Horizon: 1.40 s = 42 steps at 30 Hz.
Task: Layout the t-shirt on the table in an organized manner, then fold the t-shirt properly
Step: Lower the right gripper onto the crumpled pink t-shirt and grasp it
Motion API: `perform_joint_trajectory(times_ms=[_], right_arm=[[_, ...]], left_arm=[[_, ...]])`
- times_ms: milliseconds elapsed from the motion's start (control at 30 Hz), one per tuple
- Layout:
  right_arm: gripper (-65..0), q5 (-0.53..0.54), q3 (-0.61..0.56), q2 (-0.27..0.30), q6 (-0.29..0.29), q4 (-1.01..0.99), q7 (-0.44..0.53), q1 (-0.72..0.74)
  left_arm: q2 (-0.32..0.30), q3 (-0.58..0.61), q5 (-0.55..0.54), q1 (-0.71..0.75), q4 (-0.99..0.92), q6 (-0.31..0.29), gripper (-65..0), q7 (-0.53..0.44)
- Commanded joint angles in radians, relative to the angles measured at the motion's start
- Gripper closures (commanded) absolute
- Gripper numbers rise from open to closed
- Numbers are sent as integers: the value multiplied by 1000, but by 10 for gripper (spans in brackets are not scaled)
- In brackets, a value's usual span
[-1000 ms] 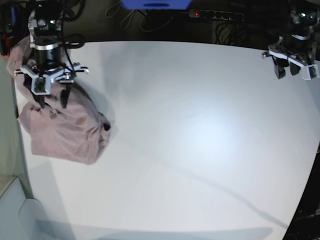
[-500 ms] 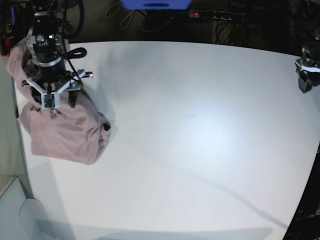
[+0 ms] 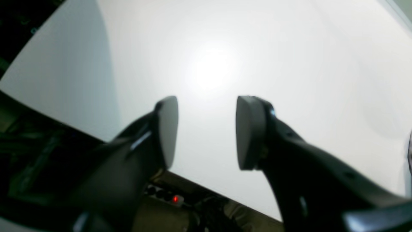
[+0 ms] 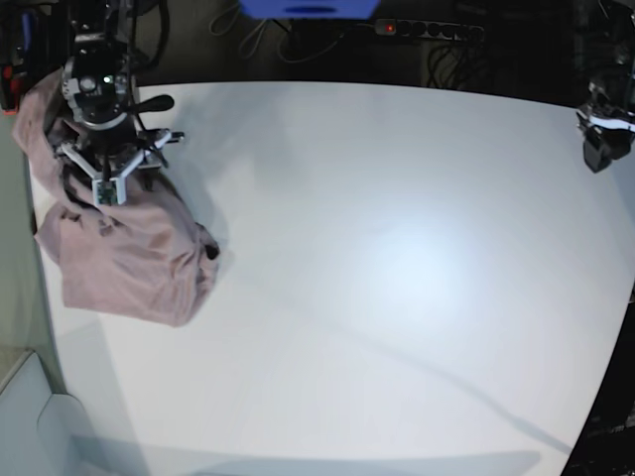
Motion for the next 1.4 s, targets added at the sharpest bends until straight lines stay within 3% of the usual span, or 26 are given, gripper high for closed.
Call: perform_joint_trajectory(times_ms=[0, 233, 567, 700, 833, 900, 1100, 1367], right_arm=[[-261, 0, 6, 10, 18, -3, 21, 8], [0, 0, 7, 23, 36, -43, 21, 28], [0, 0, 36, 16, 35, 195, 21, 15], [0, 0, 35, 16, 35, 189, 16, 28], [0, 0, 30, 12, 35, 180, -54, 35], [-40, 0, 35, 0, 35, 180, -94, 48], [-238, 0, 32, 3, 36, 176, -198, 97], [-353, 2, -45, 69, 38, 169, -208, 100]], left_arm=[[-9, -9, -11, 8, 13, -11, -285, -23], [-9, -9, -11, 12, 13, -11, -284, -23], [-9, -11, -11, 23, 13, -11, -284, -23], [-9, -11, -11, 23, 13, -11, -284, -23], [-9, -11, -11, 23, 13, -12, -284, -23], [-9, -11, -11, 23, 13, -12, -284, -23], [-9, -11, -11, 20, 13, -12, -284, -23], [-9, -9, -11, 15, 13, -12, -284, -23]])
